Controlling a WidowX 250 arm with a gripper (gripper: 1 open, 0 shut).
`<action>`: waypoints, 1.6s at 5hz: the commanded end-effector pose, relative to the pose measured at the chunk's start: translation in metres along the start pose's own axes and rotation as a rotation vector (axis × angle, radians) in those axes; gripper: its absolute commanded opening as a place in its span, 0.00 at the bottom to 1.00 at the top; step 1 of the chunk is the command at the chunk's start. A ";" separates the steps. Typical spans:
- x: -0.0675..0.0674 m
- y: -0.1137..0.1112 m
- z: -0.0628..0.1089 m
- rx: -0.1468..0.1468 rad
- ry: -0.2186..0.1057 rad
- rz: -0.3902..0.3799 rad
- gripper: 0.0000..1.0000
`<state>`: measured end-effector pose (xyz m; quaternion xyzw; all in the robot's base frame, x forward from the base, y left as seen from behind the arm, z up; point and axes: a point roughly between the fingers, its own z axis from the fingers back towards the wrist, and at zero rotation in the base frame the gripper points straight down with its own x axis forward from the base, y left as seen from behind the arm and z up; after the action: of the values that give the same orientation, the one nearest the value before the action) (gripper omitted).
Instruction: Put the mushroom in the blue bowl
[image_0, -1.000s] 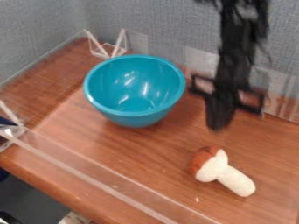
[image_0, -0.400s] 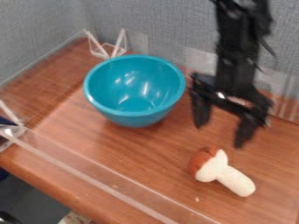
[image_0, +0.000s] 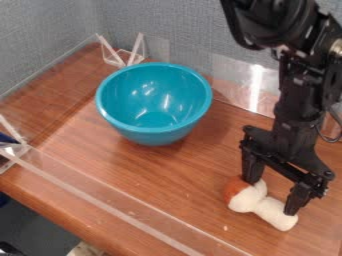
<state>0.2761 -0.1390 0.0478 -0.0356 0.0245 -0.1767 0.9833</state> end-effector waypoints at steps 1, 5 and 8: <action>0.002 -0.006 0.003 0.006 -0.020 -0.017 1.00; 0.003 -0.002 -0.015 0.018 0.006 0.009 1.00; 0.002 0.003 -0.027 0.023 0.025 0.033 1.00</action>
<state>0.2823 -0.1387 0.0279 -0.0251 0.0228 -0.1624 0.9861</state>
